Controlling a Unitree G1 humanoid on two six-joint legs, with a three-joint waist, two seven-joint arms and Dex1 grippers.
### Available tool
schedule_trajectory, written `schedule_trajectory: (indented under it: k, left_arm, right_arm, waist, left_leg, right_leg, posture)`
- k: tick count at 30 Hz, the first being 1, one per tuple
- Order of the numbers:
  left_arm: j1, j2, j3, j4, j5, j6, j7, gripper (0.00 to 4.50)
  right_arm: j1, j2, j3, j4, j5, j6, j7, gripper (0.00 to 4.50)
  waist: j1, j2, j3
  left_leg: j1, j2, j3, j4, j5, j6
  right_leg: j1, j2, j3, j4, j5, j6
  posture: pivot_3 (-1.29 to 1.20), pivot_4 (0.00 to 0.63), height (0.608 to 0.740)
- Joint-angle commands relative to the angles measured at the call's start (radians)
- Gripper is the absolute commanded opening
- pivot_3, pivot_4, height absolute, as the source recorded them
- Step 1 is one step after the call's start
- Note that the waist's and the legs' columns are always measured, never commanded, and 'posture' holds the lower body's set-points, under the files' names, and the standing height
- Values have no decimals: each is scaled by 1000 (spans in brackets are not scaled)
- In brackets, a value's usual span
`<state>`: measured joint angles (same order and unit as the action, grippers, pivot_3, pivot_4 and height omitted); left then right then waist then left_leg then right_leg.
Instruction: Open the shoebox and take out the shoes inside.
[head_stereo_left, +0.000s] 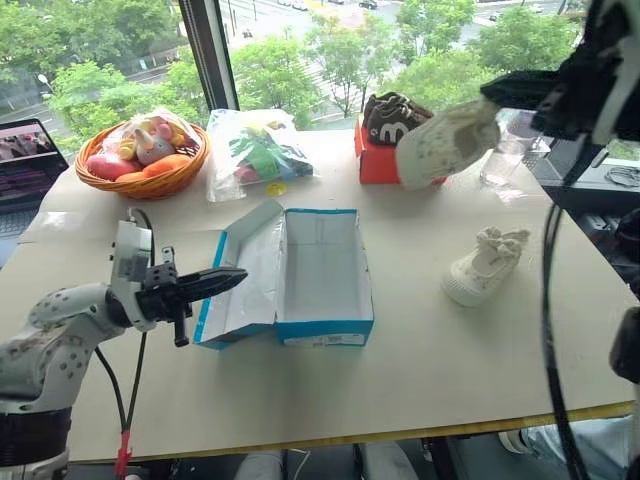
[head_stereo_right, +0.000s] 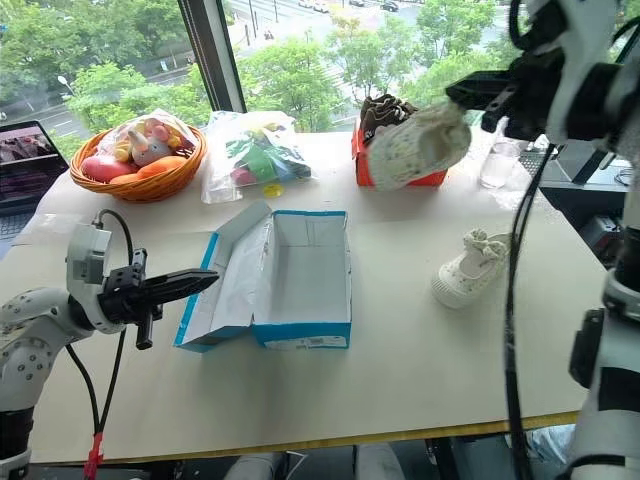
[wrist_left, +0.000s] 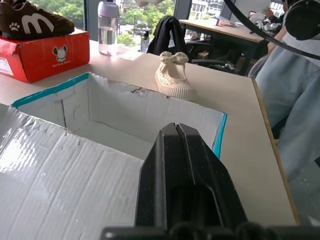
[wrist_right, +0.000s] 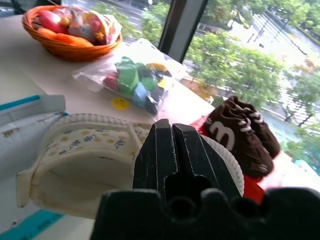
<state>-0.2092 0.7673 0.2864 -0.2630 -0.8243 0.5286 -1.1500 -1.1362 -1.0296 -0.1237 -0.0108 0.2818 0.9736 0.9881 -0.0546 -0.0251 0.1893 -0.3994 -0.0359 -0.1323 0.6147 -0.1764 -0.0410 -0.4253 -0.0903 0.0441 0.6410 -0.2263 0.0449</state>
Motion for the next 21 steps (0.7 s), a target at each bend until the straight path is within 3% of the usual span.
schedule_trajectory:
  k: [1,13,21]
  left_arm:
    - [-18,-2,-7,-47,-20,-7,-9,0]
    - [-40,-16,-25,-77,-44,-7,1,0]
    - [-36,-14,-28,-88,-52,-7,-1,0]
  right_arm:
    - [23,-113,-68,-1,-14,-26,-13,21]
    - [300,-330,-181,-18,-11,-18,-1,21]
    - [527,-382,-267,1,-31,-67,20,21]
  waist:
    - [4,0,0]
    - [10,1,1]
    - [9,2,1]
  left_leg:
    - [0,0,0,0,0,0]
    - [0,0,1,0,0,0]
    - [0,0,2,1,0,0]
  right_leg:
    - [0,0,0,0,0,0]
    - [1,0,0,-1,0,0]
    - [1,-1,1,0,0,1]
  posture:
    - [0,150,740]
    - [0,150,740]
    - [0,150,740]
